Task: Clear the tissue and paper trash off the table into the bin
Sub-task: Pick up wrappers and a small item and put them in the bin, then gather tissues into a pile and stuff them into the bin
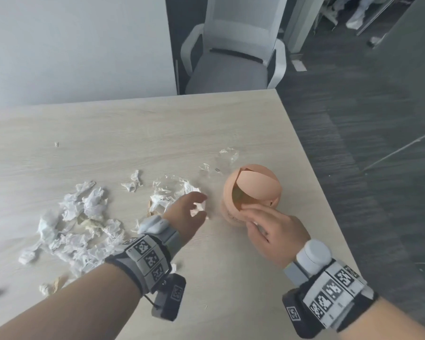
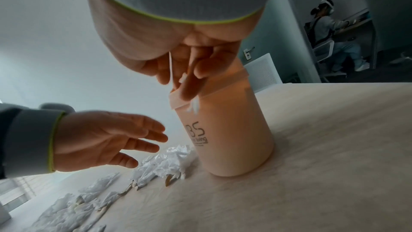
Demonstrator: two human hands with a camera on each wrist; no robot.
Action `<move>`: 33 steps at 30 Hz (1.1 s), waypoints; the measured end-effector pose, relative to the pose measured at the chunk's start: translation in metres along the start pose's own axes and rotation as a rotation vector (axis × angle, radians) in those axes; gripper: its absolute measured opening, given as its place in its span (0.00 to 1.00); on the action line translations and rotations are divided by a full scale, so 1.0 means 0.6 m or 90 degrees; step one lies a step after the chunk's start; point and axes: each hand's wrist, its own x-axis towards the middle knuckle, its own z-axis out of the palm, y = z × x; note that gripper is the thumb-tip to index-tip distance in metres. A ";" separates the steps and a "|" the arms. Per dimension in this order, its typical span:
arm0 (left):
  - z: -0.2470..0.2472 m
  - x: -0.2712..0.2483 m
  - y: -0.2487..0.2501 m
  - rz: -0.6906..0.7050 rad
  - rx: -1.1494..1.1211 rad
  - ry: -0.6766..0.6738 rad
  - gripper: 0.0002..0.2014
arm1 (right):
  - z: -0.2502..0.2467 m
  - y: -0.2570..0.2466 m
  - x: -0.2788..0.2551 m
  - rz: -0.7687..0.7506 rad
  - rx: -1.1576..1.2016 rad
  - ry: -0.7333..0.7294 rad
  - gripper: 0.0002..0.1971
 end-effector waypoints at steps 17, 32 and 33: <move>-0.070 0.093 -0.151 -0.143 0.358 -0.155 0.32 | 0.198 -0.104 0.163 0.340 0.277 -0.113 0.22; -0.213 -0.023 -0.212 -0.297 -0.295 0.231 0.13 | 0.287 -0.053 0.275 0.444 -0.015 -0.180 0.29; -0.217 -0.028 -0.217 -0.315 -0.338 0.244 0.13 | 0.286 -0.059 0.267 0.419 0.023 -0.154 0.29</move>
